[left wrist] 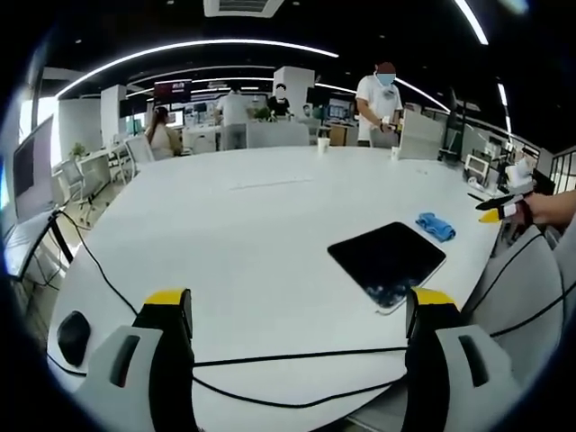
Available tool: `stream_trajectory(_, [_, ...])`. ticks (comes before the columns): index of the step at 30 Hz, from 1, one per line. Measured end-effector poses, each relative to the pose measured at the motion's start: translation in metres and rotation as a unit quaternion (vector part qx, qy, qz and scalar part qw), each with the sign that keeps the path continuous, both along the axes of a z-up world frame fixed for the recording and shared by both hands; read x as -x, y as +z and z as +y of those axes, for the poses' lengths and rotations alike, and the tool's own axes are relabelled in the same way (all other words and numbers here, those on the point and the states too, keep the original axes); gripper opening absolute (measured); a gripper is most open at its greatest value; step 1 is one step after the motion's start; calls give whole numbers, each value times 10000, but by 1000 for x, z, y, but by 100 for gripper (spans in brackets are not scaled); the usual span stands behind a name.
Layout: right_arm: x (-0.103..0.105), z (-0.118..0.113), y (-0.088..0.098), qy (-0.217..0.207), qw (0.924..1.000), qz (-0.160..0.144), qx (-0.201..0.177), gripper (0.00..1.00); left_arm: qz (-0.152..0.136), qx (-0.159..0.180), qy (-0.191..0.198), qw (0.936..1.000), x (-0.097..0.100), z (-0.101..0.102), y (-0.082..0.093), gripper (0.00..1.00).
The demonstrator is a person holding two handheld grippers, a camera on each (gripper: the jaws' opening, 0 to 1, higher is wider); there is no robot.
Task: Wipe the mirror surface with the cleaning cloth until all visible marks leave the cleaned area.
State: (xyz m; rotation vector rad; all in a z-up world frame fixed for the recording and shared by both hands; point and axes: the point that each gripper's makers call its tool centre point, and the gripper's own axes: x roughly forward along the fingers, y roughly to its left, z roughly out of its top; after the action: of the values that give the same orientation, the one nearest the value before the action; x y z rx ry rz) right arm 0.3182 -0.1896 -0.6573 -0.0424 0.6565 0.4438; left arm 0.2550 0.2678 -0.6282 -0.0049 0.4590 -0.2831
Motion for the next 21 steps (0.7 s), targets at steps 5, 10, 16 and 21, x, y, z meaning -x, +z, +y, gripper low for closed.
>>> stream_trajectory(5, [-20,13,27,79,9999,-135,-37,98,68,103,19,9999,2,-1,-5,99])
stream_trajectory(10, [-42,26,35,290,9994,-21,197,90,111,165,-3,9998,4,-4,-7,99])
stream_trajectory(16, [-66,31,7,537,9928,619,874,77,221,108,-74,9997,6,-8,-15,99])
stream_trajectory(21, [-84,40,-19,662,9894,952,874,62,201,142,42,9997,8,-6,-11,99])
